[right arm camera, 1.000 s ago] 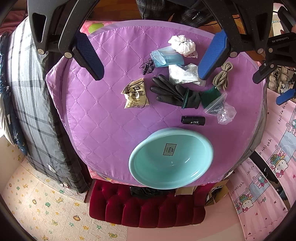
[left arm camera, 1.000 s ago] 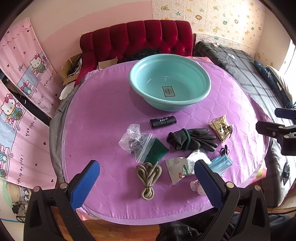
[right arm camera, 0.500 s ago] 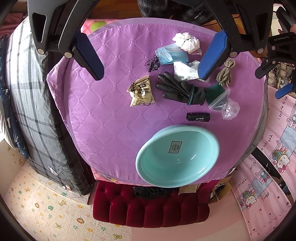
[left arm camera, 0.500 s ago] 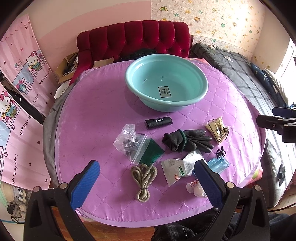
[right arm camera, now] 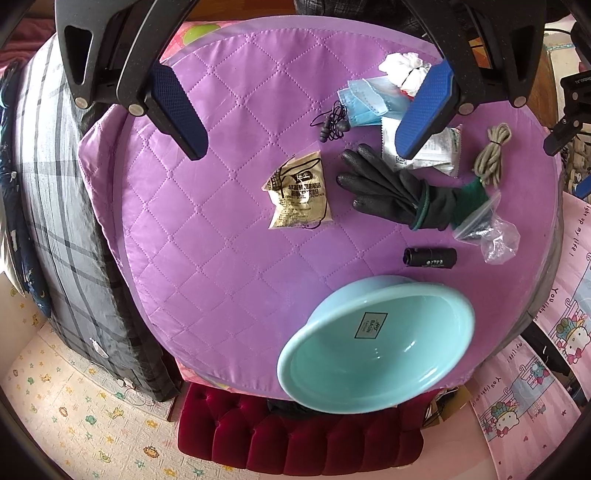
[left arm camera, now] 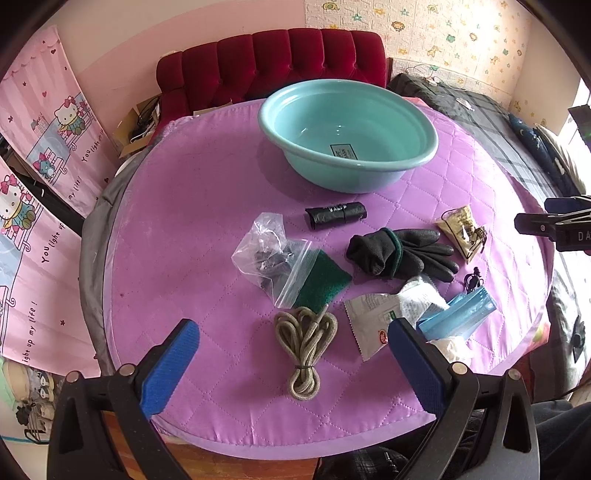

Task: Organize soft objects
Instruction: 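Grasp the black earphones with the right tool while the left tool grasps the khaki rope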

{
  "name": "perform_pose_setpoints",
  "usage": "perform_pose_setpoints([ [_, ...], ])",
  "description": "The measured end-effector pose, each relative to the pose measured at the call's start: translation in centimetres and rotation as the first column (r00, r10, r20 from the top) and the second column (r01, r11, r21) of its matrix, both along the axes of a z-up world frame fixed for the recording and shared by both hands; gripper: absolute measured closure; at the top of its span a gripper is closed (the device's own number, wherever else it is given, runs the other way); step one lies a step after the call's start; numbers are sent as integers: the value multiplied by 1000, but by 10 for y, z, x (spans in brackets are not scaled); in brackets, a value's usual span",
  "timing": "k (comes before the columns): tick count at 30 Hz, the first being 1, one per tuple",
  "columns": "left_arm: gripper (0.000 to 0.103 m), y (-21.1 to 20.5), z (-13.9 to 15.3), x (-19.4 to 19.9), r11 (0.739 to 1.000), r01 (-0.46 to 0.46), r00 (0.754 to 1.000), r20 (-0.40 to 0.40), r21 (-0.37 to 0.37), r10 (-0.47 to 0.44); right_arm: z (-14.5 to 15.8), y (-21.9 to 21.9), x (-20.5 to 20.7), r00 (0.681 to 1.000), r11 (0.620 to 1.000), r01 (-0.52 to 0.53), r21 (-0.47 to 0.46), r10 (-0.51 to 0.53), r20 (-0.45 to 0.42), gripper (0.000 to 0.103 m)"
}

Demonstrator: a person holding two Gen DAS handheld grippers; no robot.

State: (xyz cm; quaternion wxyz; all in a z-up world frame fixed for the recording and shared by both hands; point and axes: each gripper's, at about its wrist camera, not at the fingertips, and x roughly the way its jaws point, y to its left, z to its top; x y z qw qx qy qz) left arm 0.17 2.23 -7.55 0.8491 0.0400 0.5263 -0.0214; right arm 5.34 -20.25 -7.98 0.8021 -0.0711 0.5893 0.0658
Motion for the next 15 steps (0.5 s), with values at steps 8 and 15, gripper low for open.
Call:
perform_pose_setpoints([
  [8,0,7,-39,-6,1000,-17,999,-47,-6,16,-63,-11,3,994,999,31,28,-28,-107,0],
  [15,0,7,-64,-8,1000,-22,997,-68,-8,22,-97,-9,4,985,998,41,43,-34,-170,3],
])
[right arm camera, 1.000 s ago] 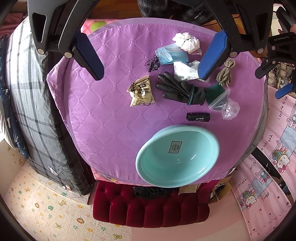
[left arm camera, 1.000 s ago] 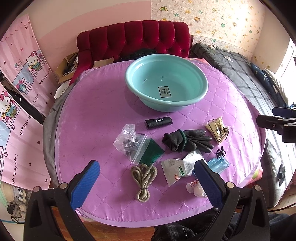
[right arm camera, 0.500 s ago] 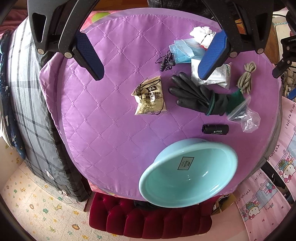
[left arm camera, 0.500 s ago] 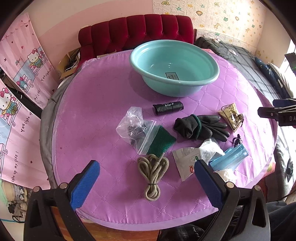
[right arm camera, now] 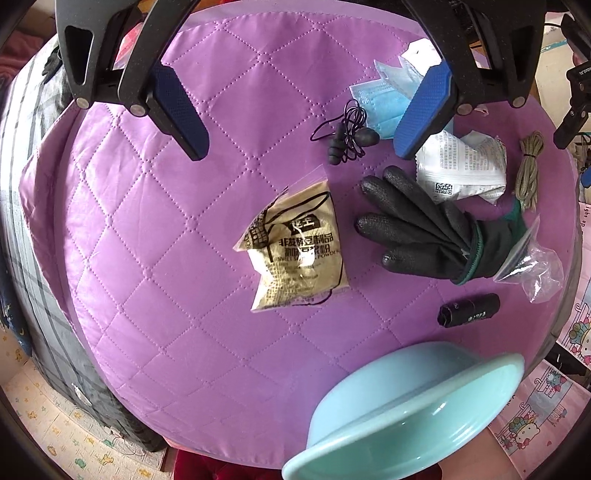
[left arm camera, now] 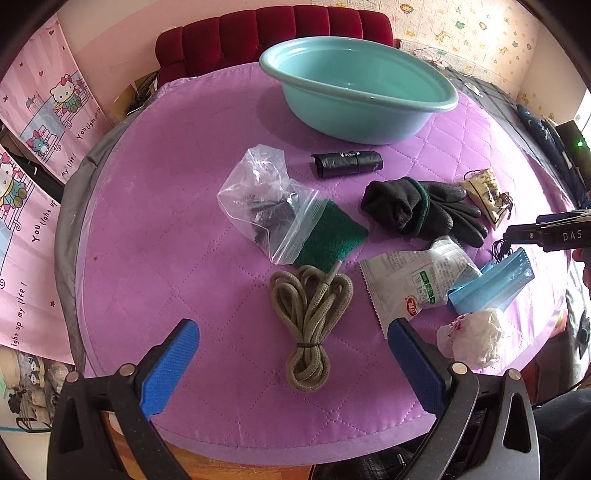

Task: Organize soft objects
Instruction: 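Grasp the black earphones with the right tool while the left tool grasps the khaki rope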

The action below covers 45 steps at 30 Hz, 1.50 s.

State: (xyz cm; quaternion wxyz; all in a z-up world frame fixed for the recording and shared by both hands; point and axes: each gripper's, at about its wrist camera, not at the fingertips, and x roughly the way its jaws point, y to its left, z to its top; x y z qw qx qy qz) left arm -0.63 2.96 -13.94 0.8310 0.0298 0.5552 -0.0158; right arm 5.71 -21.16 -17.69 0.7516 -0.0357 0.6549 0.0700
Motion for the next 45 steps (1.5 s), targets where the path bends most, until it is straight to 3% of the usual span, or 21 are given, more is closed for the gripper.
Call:
perform_pose_setpoints([
  [7,0,-3,-21,0,1000,6,1000,-28,13,-5,-34,4,1,997,1000,5,27,-3,-75,29],
  [8,0,-3,-22,0,1000,6,1000,-28,15,-6,-38,5,1,997,999,7,37,-4,-82,35],
  [10,0,-3,-23,1,1000,7,1000,-25,21,-7,-42,5,1,998,999,-3,43,6,-68,59],
  [14,0,-3,-27,1,1000,9,1000,-28,27,-9,-42,10,3,998,997,11,74,-6,-62,80],
  [21,0,2,-35,4,1000,1,999,-39,17,0,-17,5,3,999,998,-9,58,11,-37,88],
  [31,0,10,-52,15,1000,14,998,-63,-12,-15,19,3,1,1000,998,-10,60,11,-21,88],
  [34,5,12,-58,17,999,14,997,-78,-39,-17,27,5,-1,1000,998,-15,55,16,-13,88],
  [37,22,13,-63,21,998,18,996,-81,-54,-23,30,5,-3,1000,999,-16,51,17,-12,88],
  [38,41,13,-65,24,998,23,996,-84,-57,-27,29,6,-3,1000,999,-17,50,18,-11,88],
  [39,70,13,-67,26,998,26,996,-86,-62,-31,30,7,-4,1000,999,-19,49,19,-10,88],
  [40,75,14,-68,27,997,25,996,-88,-69,-31,31,7,-4,1000,999,-19,47,20,-7,88],
  [45,77,11,-68,29,988,59,994,-88,-144,-72,35,7,-6,1000,999,-23,42,23,-8,88],
])
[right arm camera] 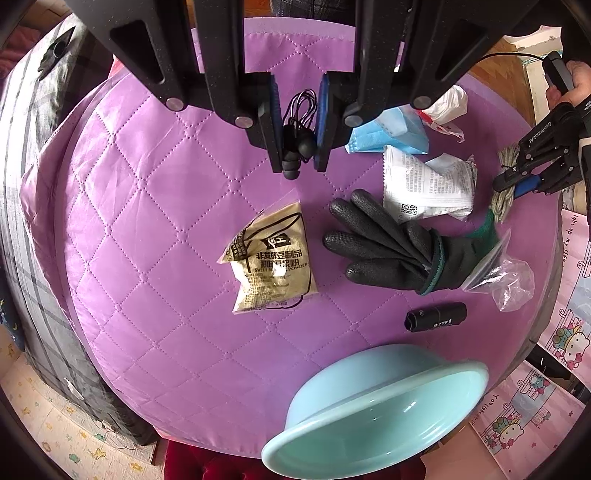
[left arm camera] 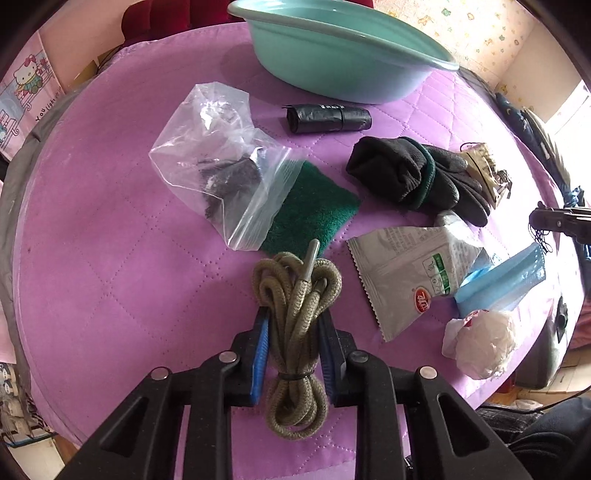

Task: Organize soft objects
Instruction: 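Grasp the black earphones with the right tool while the left tool grasps the khaki rope, then carry the earphones with the right tool while the left tool carries the rope into the basin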

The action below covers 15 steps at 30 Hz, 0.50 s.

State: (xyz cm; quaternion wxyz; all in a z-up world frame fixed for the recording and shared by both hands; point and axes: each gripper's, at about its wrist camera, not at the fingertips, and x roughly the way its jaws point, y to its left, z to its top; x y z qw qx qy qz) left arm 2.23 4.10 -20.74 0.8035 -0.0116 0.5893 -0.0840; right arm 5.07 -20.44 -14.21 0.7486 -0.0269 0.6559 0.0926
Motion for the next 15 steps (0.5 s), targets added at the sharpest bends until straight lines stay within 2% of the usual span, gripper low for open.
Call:
perform_pose_setpoints([
  [4,77,-4,3,-2,1000,19,1000,-1,12,-19,3,1,-1,1000,1000,-4,1,4,8,88],
  [15,77,-9,36,-16,1000,16,1000,27,16,-16,27,6,-1,998,999,-33,4,33,50,88],
])
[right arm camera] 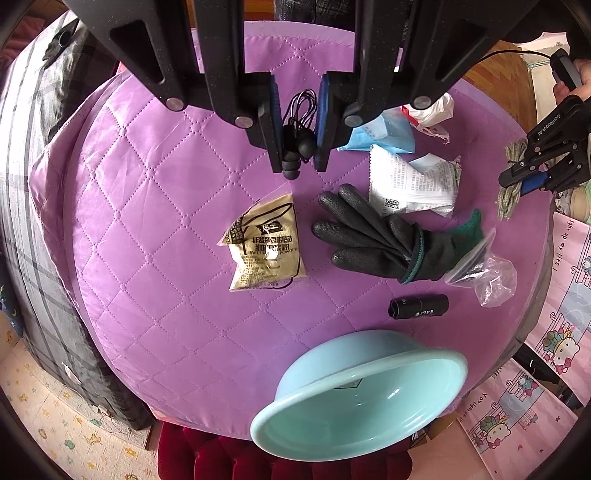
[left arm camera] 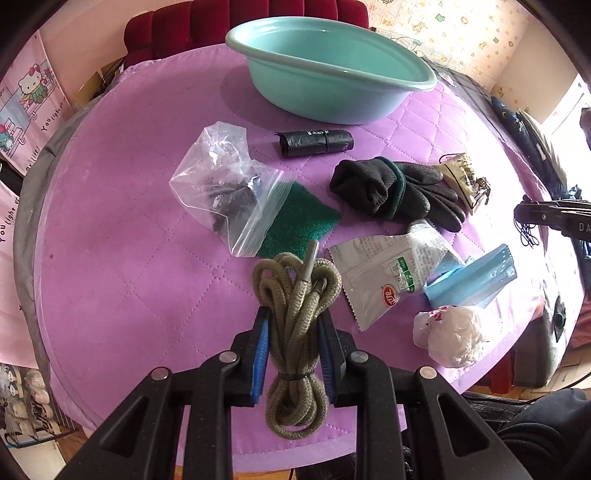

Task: Organize soft objects
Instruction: 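Carry the earphones with the right tool while the left tool carries the rope into the basin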

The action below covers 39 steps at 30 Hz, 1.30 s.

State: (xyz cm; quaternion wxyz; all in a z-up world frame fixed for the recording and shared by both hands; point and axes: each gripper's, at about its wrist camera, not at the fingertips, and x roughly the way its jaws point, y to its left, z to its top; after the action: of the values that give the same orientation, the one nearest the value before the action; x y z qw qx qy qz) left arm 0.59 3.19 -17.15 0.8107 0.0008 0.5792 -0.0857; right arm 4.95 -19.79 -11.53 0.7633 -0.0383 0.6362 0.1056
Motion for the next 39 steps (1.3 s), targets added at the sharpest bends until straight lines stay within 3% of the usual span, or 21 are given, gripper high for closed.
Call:
perform_pose_setpoints([
  [21,77,-24,67,5,999,32,994,101,-9,-31,35,23,17,995,997,-70,-15,71,74,88],
  [39,76,-38,104,59,995,93,983,156,23,-95,72,49,80,986,995,-96,-9,97,138,88],
])
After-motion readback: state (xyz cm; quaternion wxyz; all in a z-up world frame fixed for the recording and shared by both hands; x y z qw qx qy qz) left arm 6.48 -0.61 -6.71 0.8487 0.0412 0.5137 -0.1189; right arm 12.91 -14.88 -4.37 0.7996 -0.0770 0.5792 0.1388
